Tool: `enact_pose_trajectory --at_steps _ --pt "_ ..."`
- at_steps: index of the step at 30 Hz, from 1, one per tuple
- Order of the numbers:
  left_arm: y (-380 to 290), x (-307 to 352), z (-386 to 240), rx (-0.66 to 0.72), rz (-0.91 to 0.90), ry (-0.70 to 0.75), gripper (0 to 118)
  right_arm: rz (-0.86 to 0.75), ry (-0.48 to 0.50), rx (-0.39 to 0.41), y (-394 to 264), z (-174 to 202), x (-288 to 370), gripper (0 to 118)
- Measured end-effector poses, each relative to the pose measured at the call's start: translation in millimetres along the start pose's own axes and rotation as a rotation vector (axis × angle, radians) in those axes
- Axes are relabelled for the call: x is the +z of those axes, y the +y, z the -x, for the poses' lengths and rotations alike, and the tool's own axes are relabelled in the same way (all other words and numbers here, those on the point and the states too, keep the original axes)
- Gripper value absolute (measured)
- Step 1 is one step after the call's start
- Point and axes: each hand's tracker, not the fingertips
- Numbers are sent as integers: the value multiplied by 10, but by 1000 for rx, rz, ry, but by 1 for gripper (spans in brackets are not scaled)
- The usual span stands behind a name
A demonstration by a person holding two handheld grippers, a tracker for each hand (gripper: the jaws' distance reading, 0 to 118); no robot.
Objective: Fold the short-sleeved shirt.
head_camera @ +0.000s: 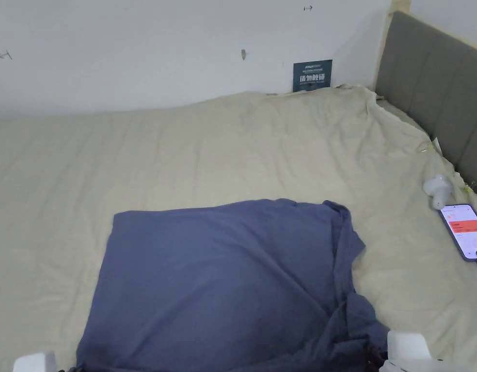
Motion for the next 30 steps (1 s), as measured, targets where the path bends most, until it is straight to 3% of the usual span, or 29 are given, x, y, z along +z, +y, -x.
enact_pose_trajectory --at_steps 7,15,22,30 --pt "254 90 -28 37 -57 -23 5 -91 23 -30 232 -75 241 3" --pt "883 -99 -152 22 -112 -17 5 -178 22 -33 1049 45 190 3" --pt "1318 -819 -222 -27 -45 40 4 -86 -15 -15 1598 27 -536 3" --pt "1452 -1518 -327 -51 97 88 5 79 -64 -4 1714 65 -1222 3"
